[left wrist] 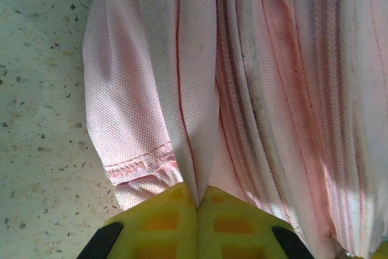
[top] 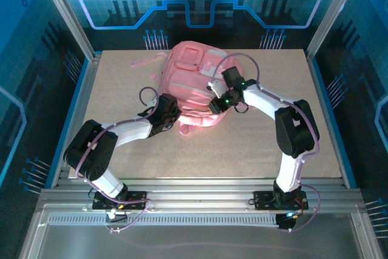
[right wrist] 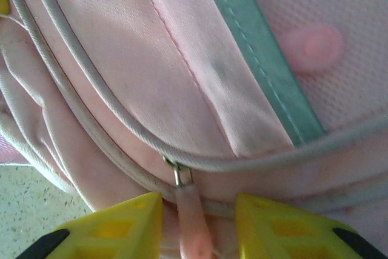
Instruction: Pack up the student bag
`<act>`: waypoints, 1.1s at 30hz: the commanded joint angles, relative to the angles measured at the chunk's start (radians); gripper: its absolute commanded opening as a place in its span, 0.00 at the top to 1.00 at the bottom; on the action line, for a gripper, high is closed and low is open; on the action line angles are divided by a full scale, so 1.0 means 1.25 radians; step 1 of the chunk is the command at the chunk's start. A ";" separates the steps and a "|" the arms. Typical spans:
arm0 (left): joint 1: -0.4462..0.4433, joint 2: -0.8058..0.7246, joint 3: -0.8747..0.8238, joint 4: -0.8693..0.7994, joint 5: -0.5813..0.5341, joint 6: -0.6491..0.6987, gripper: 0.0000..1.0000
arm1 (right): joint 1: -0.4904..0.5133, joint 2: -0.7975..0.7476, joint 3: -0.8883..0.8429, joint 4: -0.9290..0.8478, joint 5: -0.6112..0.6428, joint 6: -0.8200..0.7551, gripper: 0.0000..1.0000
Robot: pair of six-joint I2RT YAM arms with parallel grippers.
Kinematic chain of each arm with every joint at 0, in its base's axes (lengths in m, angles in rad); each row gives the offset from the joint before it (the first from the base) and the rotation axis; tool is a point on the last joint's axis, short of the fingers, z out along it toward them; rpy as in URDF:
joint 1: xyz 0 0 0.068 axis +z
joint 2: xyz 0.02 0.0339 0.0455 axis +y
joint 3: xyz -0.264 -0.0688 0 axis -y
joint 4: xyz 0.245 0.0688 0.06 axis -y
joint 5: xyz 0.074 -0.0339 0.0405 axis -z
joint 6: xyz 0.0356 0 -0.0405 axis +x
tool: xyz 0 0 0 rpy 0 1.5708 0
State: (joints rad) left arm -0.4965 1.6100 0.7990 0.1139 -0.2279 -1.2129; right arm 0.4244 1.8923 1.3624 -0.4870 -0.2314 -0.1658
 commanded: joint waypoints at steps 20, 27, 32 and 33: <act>0.139 -0.172 -0.043 -0.087 0.121 0.188 1.00 | -0.112 0.044 0.127 -0.081 0.146 -0.046 1.00; 0.140 -0.204 -0.040 -0.102 0.165 0.211 0.98 | -0.130 0.073 0.223 -0.095 0.112 0.027 0.91; 0.140 -0.209 0.014 -0.144 0.160 0.296 0.49 | -0.131 -0.058 0.081 -0.023 0.007 0.105 0.28; 0.139 -0.211 0.032 -0.170 0.146 0.321 0.39 | -0.132 -0.091 0.046 -0.007 0.015 0.122 0.18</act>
State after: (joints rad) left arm -0.3290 1.3857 0.7692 -0.0242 -0.0086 -0.9092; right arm 0.2779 1.8950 1.4902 -0.5503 -0.2089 -0.0895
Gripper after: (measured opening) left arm 0.561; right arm 0.738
